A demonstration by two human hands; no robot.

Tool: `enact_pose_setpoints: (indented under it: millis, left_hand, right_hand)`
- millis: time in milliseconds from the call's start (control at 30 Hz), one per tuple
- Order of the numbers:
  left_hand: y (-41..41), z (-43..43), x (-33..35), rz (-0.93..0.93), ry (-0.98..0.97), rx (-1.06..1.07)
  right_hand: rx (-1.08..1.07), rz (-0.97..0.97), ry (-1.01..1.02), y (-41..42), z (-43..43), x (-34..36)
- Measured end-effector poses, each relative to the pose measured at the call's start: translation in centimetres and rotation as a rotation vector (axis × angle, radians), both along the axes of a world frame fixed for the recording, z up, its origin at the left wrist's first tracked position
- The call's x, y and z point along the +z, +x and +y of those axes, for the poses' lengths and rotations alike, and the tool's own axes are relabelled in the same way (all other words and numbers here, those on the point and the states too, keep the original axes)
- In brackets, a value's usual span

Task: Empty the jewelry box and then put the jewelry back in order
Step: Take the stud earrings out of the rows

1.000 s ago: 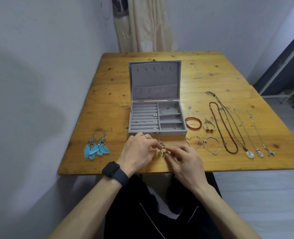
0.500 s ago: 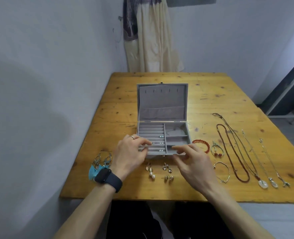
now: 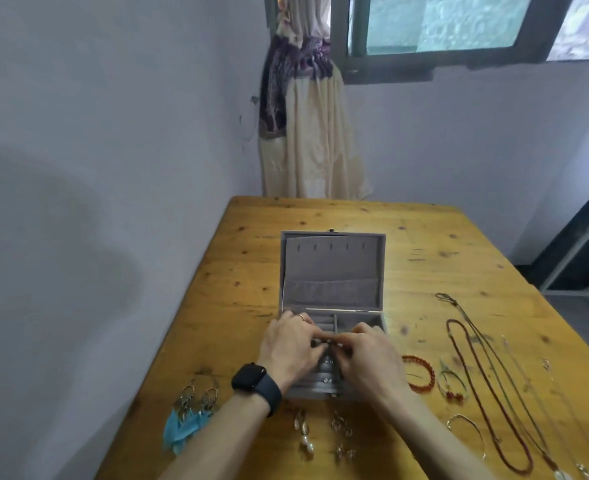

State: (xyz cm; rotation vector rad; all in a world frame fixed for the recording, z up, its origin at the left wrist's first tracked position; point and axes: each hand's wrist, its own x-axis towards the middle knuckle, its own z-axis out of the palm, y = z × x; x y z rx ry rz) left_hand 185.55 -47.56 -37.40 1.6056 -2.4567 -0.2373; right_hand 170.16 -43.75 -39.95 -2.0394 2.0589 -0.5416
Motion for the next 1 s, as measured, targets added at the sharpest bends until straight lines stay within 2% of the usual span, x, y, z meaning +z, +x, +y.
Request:
enact_pose_setpoints:
  millis: [133, 467, 800, 1000]
  left_hand:
    - [-0.2, -0.6, -0.3, -0.018, 0.031, -0.014]
    - [-0.1, -0.7, -0.7, 0.025, 0.005, 0.001]
    - [4.2, 0.2, -0.2, 0.319, 0.148, 0.132]
    - [7.0, 2.8, 0.0, 0.466, 0.157, 0.19]
  right_hand:
    - [0.006, 0.021, 0.009, 0.0, -0.3, -0.5]
    - [-0.012, -0.089, 0.001, 0.2, -0.9, -0.9]
    - [-0.008, -0.122, -0.012, 0.0, -0.9, -0.9]
    - [-0.018, -0.117, 0.025, 0.4, -1.2, -0.4]
